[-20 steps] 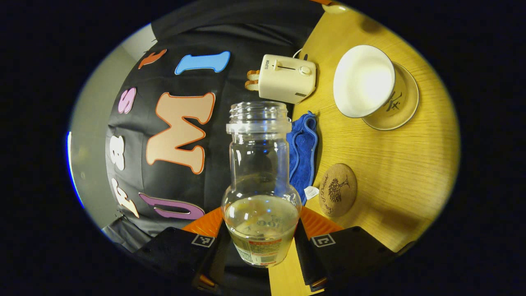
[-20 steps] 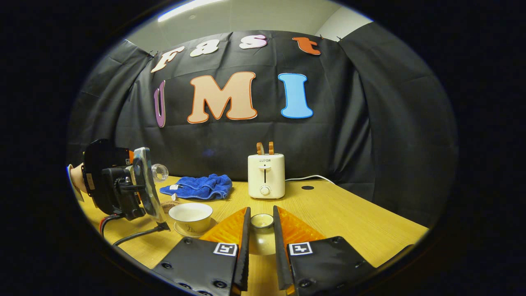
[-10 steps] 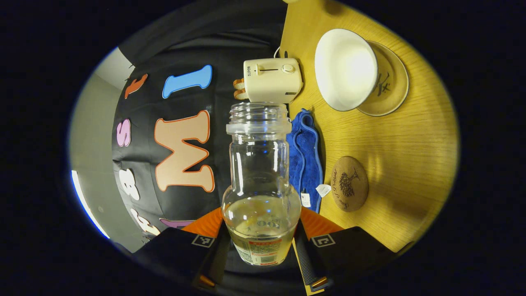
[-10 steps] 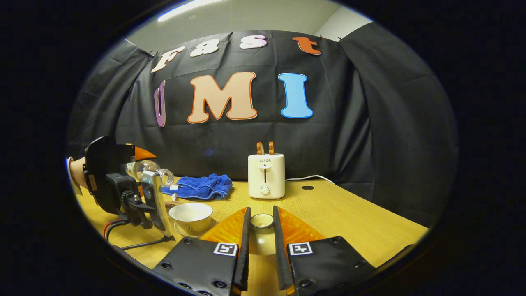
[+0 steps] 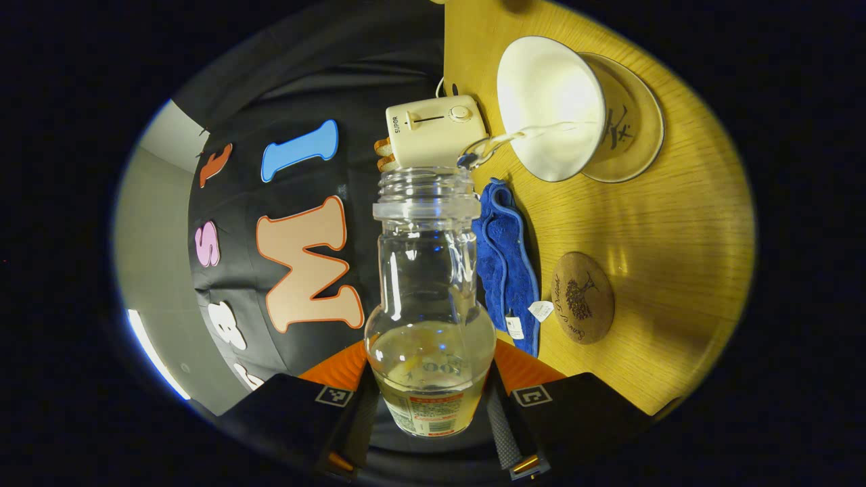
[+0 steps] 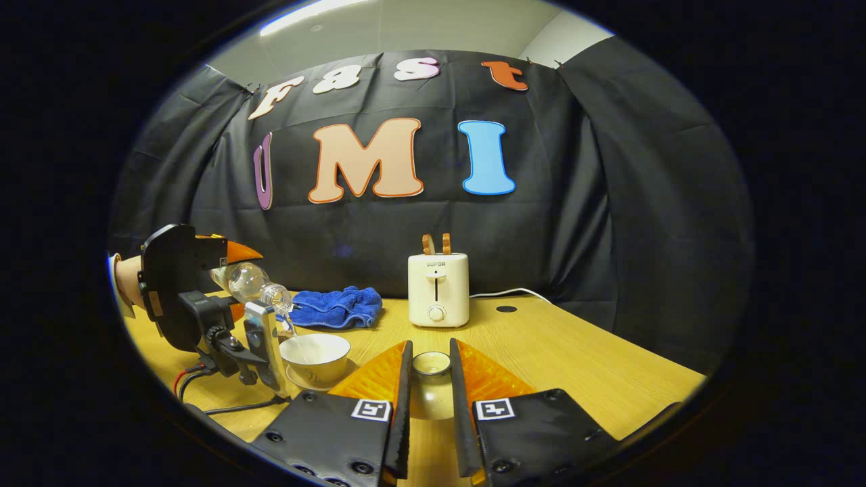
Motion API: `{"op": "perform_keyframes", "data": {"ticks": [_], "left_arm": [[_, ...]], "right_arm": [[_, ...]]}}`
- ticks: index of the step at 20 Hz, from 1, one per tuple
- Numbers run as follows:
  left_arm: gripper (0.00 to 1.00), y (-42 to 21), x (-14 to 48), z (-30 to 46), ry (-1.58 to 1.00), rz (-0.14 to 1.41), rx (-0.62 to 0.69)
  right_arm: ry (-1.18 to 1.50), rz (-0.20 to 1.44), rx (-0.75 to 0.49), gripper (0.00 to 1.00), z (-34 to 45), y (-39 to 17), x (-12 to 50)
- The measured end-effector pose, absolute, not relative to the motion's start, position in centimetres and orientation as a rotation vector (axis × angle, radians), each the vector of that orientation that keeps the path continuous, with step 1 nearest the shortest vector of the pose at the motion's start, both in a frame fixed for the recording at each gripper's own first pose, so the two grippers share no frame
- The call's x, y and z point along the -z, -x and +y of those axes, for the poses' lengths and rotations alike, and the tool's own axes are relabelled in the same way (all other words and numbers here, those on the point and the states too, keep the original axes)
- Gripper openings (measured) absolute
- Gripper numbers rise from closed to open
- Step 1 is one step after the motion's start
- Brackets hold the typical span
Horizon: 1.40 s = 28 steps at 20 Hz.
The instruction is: Open the teacup lid with one hand, grasp the water bottle and pour water into the teacup with the other hand; after pouring, place the water bottle on the coaster and then close the teacup lid.
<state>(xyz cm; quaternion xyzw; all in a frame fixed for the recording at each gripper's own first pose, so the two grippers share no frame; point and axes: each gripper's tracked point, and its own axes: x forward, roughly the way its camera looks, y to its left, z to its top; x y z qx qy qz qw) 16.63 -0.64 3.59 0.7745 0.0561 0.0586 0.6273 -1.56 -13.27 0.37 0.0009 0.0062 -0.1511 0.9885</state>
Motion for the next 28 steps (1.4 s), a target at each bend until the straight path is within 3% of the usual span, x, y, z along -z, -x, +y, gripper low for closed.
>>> {"op": "perform_keyframes", "data": {"ticks": [28], "left_arm": [[0.7, -17.3, -7.6, -3.6, -2.05, 0.037, -0.145]], "right_arm": [[0.002, 0.004, 0.298, 0.31, -13.4, 1.5, -0.4]]}}
